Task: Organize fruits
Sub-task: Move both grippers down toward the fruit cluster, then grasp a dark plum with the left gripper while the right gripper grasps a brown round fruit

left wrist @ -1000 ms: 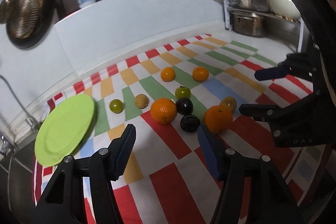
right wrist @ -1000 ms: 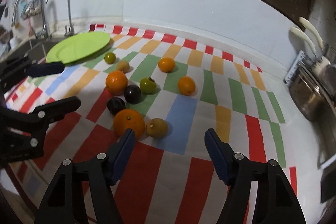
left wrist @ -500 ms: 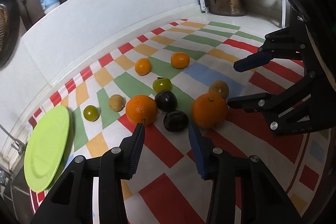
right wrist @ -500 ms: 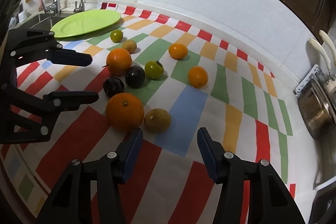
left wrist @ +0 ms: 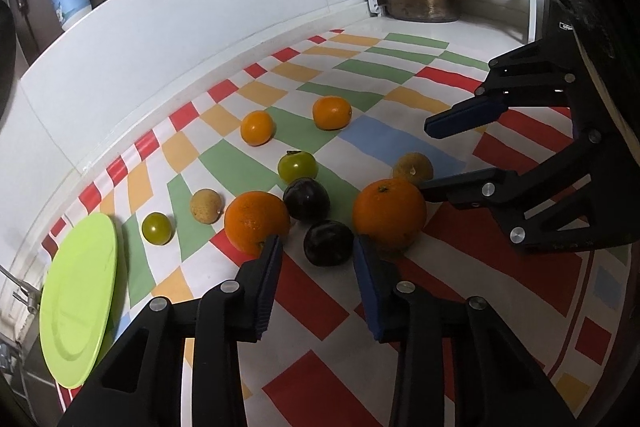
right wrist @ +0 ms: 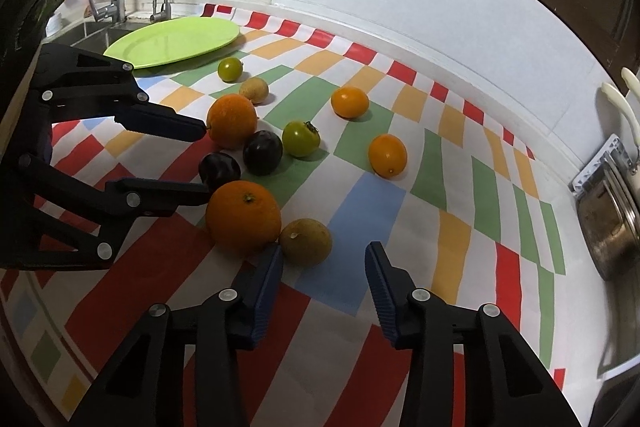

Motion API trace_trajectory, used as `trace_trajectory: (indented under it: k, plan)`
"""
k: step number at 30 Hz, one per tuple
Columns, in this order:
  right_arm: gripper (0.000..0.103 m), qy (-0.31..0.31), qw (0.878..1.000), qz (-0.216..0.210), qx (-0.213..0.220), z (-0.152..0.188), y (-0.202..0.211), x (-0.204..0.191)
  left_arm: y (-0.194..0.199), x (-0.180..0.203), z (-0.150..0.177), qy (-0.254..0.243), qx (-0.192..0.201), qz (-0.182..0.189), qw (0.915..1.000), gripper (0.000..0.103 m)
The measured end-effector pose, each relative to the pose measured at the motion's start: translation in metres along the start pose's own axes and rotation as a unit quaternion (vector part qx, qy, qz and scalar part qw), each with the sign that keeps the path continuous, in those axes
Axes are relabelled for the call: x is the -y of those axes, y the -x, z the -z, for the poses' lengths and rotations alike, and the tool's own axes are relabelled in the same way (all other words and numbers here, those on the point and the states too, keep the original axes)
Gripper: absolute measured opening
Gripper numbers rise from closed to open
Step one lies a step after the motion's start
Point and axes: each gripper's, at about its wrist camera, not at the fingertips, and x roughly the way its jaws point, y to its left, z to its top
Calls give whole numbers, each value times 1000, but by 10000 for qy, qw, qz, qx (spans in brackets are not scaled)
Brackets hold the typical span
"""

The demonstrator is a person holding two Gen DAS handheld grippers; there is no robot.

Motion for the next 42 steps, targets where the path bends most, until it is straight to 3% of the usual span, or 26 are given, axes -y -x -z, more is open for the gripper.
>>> trace_trajectory:
  k: [6,13,23,26,42]
  plan:
    - [41,35,10000,-44,59,-4,-2,2,-3,-1,-4,40,-17,33,10000,28]
    - [30,-131,9995,-294,-32,-3,-9,7,-8,-5,-7,233,-113,147,9996,26]
    - [29,-601,9980,-184,49,1,-2,13,-1,-8,-6,570,-79,163,9982,25]
    - [24,-754,9970,-124,119,0,4,16,7,-9,-6,744,6,177,9971,25]
    - [30,-1038,9939,-365,-29,0,-10,18,24,-12,2,1303,14,71,9915,25]
